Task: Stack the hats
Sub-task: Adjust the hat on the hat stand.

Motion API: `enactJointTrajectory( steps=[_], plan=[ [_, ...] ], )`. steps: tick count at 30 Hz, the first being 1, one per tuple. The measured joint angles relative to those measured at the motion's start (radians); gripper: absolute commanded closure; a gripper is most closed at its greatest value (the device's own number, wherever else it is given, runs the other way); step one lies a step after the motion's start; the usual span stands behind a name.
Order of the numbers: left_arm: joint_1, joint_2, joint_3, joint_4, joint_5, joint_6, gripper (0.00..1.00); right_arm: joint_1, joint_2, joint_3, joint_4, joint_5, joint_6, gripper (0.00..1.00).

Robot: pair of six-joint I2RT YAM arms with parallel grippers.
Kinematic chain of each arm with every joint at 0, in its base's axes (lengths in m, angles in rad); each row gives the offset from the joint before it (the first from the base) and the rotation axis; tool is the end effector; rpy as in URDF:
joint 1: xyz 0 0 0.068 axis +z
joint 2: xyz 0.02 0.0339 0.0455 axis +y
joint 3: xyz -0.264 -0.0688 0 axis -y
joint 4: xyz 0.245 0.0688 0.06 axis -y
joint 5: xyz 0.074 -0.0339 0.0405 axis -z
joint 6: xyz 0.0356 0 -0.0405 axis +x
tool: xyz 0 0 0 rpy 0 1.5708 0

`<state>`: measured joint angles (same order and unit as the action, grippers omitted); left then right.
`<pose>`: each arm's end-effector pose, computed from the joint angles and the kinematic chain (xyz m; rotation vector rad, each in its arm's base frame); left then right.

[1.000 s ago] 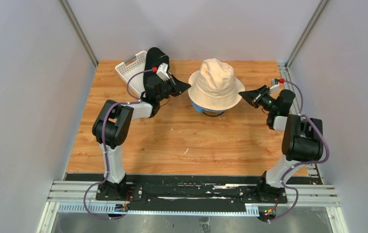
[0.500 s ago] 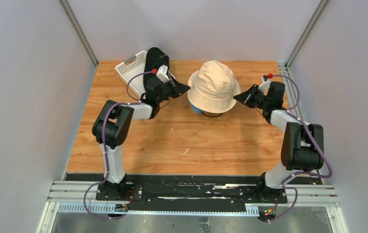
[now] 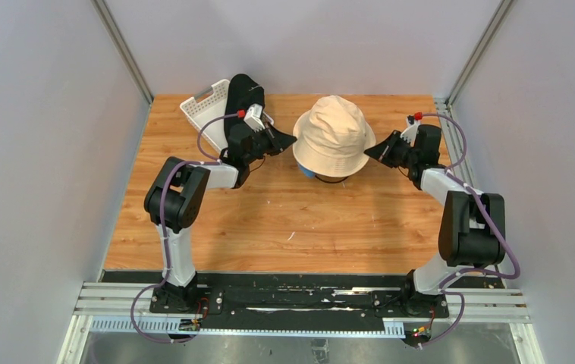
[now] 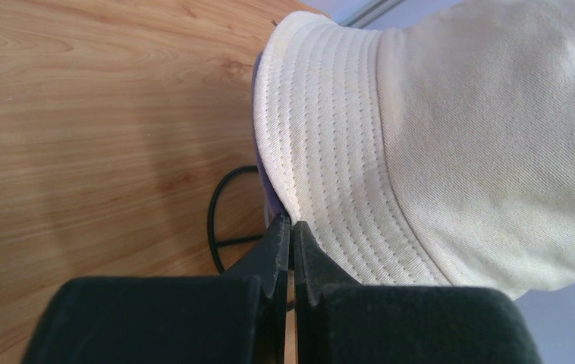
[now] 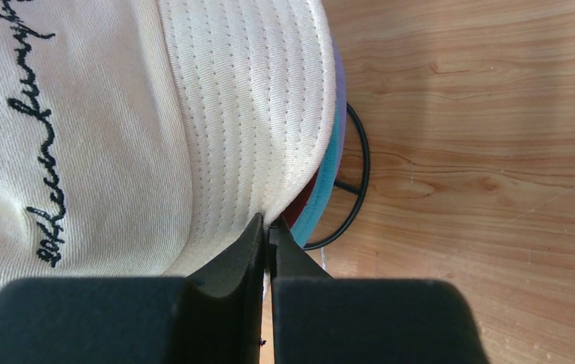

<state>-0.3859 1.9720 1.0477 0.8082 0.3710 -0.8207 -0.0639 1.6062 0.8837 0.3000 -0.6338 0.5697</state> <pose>0.3889 -0.1719 0.1847 -0.0950 1.8296 -1.1919 0.3471 -0.0011 0.2182 0.2185 2.0193 0.9524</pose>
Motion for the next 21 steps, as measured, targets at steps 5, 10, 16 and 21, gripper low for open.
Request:
enactJointTrajectory(
  steps=[5,10,16,21],
  plan=[
    [-0.004,-0.003,-0.010,-0.003,-0.015,0.007,1.00,0.004,-0.008,0.006,-0.018,0.013,-0.014,0.99],
    [-0.005,-0.024,-0.005,-0.057,-0.034,0.039,1.00,0.010,-0.009,0.011,-0.028,0.022,-0.018,0.99],
    [-0.009,-0.027,0.025,-0.125,-0.042,0.069,1.00,0.023,-0.009,0.023,-0.044,0.039,-0.022,0.99],
    [-0.010,-0.031,0.049,-0.177,-0.047,0.086,0.90,0.031,-0.011,0.026,-0.055,0.047,-0.030,0.91]
  ],
)
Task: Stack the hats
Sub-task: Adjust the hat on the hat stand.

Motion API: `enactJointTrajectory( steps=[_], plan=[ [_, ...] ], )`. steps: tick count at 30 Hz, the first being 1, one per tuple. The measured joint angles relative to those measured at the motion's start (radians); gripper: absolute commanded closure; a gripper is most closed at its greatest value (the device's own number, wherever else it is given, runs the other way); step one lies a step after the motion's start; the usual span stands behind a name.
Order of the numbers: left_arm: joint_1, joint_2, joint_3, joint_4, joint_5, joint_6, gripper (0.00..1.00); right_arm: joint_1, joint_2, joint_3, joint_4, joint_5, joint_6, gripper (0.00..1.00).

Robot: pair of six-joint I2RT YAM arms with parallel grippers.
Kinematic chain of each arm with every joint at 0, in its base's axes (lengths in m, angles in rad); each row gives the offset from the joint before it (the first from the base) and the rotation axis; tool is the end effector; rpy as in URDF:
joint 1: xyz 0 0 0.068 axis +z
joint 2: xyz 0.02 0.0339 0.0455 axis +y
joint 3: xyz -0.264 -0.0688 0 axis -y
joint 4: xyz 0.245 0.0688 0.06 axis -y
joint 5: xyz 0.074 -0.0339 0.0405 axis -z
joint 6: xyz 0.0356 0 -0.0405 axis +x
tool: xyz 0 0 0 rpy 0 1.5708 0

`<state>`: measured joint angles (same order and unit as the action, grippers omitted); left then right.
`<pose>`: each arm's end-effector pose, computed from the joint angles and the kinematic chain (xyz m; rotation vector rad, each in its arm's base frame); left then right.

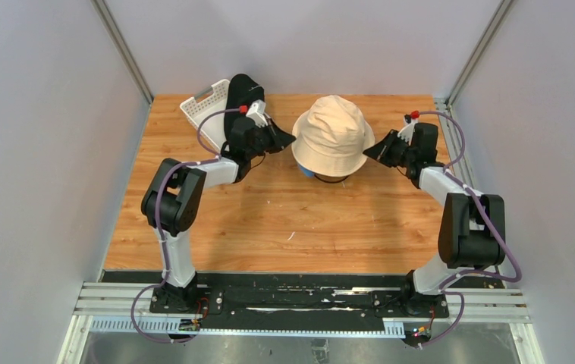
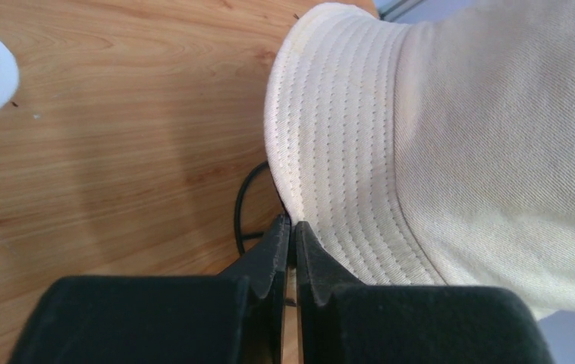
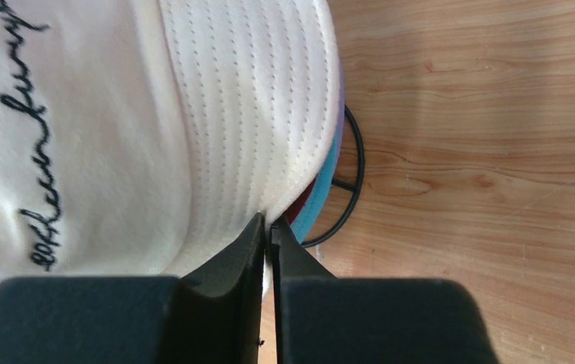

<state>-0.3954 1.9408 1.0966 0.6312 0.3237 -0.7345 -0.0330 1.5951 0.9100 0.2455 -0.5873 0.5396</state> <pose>0.3910 -0.1755 0.1936 -0.0736 1.9087 -1.0792 0.3483 0.0082 0.2248 0.1977 2.0386 0.9088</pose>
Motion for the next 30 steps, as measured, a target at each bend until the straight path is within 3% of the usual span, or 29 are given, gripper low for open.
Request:
enactJointTrajectory(
  steps=[6,11,16,20,30],
  plan=[
    [0.009,0.003,0.076,-0.253,-0.087,0.086,0.79,0.020,-0.024,-0.006,-0.105,0.061,-0.031,0.65],
    [0.022,0.090,0.198,-0.466,-0.138,0.143,0.78,0.063,-0.068,-0.029,-0.196,0.114,-0.047,0.62],
    [0.022,0.093,0.234,-0.528,-0.179,0.163,0.77,0.073,-0.165,-0.039,-0.257,0.170,-0.066,0.60],
    [0.023,-0.002,0.163,-0.534,-0.219,0.164,0.75,0.073,-0.254,-0.039,-0.305,0.224,-0.091,0.59],
    [0.024,-0.404,-0.003,-0.455,-0.252,0.154,0.67,0.073,-0.405,0.000,-0.378,0.355,-0.142,0.57]
  ],
)
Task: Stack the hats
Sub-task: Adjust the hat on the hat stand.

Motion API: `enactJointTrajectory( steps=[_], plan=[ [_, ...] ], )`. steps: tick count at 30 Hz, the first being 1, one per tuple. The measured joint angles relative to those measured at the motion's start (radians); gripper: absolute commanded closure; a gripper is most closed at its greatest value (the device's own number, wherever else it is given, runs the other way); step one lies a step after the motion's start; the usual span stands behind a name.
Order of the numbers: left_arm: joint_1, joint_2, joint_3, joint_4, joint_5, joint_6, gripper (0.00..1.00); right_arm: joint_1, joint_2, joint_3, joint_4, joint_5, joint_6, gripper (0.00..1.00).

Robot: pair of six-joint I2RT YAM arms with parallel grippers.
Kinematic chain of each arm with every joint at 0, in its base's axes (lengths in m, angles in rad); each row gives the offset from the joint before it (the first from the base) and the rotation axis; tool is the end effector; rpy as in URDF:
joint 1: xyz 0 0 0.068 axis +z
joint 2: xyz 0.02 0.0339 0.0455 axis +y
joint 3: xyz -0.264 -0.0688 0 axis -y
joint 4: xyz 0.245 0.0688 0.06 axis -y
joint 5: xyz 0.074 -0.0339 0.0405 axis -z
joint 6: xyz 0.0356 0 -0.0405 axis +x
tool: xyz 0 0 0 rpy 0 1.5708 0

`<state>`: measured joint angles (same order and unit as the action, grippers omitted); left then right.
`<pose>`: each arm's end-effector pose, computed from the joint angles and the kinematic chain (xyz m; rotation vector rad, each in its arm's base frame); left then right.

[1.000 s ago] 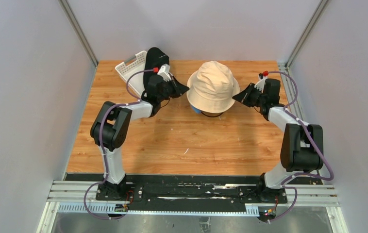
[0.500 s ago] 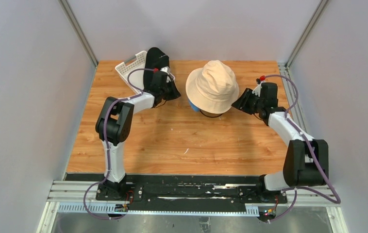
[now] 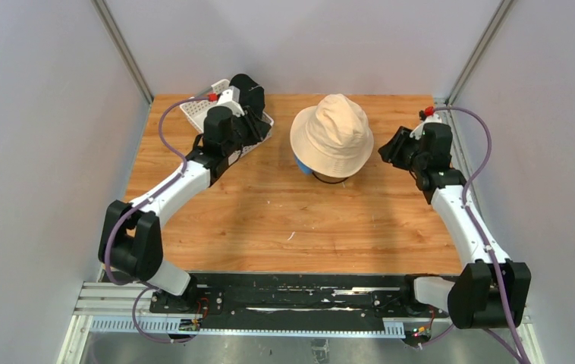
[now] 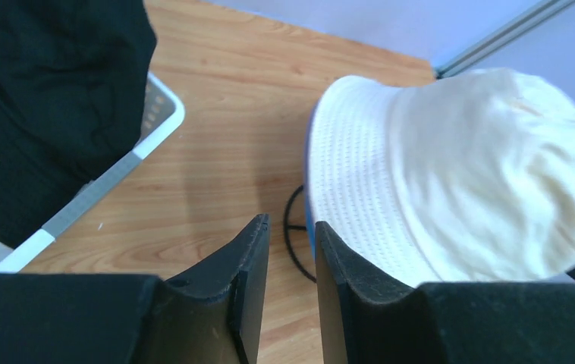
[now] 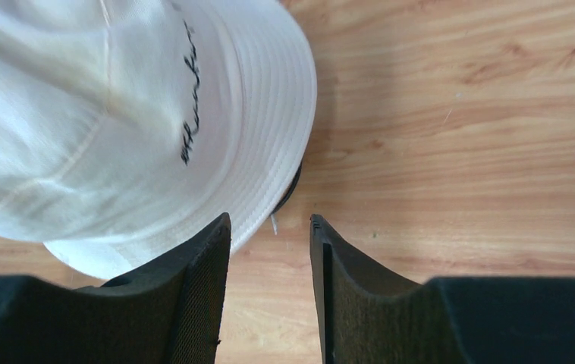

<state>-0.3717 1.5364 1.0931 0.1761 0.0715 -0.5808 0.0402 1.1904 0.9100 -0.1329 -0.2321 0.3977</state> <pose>0.3378 -0.1344 0.2975 -0.1467 1.8952 -0.7251 0.2730 0.0192 0.3048 0.2060 1.9981 0.5121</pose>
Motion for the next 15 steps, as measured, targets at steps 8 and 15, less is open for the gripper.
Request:
enactJointTrajectory(
  steps=[8,15],
  plan=[
    [-0.100,-0.051,-0.024,0.039,0.021,0.003,0.62,0.000,0.120,0.150,0.033,0.054,-0.027,0.58],
    [-0.208,0.076,0.060,0.051,0.032,0.021,0.62,0.000,0.294,0.251,0.062,0.068,-0.049,0.58]
  ],
)
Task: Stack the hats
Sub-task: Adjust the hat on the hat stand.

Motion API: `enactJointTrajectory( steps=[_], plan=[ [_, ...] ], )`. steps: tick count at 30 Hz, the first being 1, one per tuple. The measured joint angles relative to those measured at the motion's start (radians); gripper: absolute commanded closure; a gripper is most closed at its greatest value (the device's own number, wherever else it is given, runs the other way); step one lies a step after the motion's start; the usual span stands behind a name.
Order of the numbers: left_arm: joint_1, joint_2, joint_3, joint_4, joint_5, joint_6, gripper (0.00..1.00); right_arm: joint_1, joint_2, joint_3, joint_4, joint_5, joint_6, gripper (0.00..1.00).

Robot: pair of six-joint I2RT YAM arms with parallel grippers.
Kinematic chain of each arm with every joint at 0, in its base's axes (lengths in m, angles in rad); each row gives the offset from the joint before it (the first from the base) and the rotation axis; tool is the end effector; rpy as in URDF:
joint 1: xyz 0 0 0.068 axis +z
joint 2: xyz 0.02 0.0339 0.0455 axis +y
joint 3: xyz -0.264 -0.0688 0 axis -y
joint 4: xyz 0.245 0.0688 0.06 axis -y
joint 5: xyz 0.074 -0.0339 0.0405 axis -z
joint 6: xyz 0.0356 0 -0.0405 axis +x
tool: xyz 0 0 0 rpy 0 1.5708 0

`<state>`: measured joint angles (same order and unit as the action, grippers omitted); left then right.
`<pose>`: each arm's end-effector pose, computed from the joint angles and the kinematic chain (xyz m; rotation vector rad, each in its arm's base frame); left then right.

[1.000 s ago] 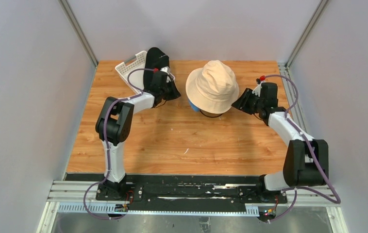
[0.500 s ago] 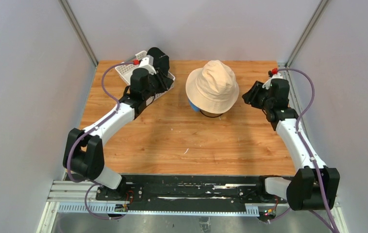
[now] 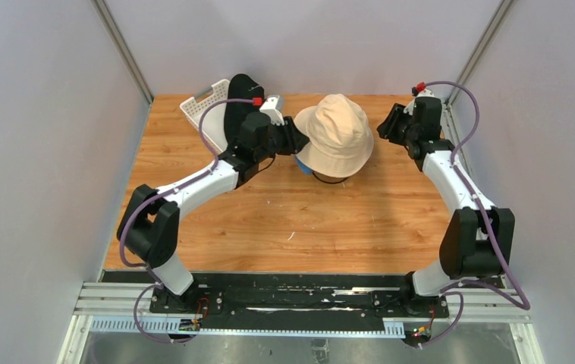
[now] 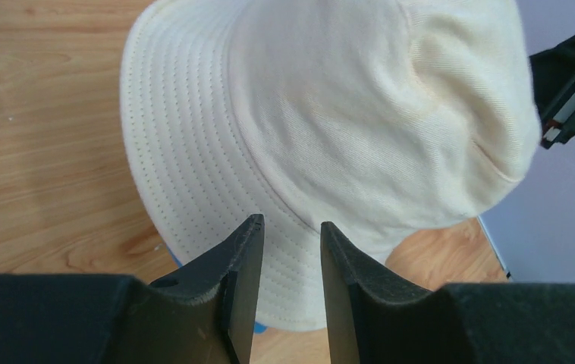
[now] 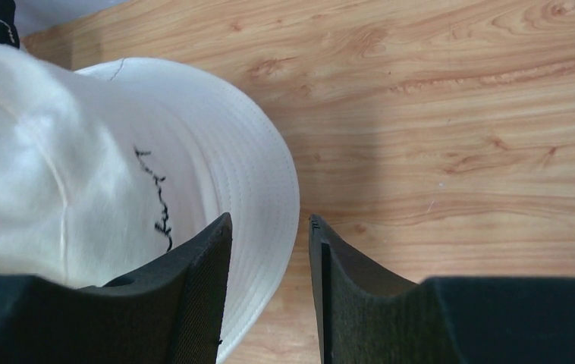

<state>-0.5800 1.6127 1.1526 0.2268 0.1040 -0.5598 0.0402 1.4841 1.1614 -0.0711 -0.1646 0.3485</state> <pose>0.3189 -0.2134 0.2969 0.0971 1.8946 -0.8912 0.3488 0.0199 0.3138 0.1962 1.9725 0.4153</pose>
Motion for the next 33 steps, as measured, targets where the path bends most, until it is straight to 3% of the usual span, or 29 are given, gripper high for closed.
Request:
enactJointTrajectory(
  steps=[14,29,33],
  plan=[
    [-0.006,0.198,0.147,-0.005,-0.012,0.038,0.62,0.091,0.072,0.048,0.037,0.029,-0.025,0.59],
    [0.071,0.350,0.366,-0.128,-0.050,0.097,0.62,0.169,-0.132,-0.088,0.031,0.014,-0.023,0.58],
    [0.090,0.344,0.353,-0.161,-0.079,0.101,0.62,0.159,-0.185,-0.100,-0.001,0.042,-0.027,0.58]
  ],
)
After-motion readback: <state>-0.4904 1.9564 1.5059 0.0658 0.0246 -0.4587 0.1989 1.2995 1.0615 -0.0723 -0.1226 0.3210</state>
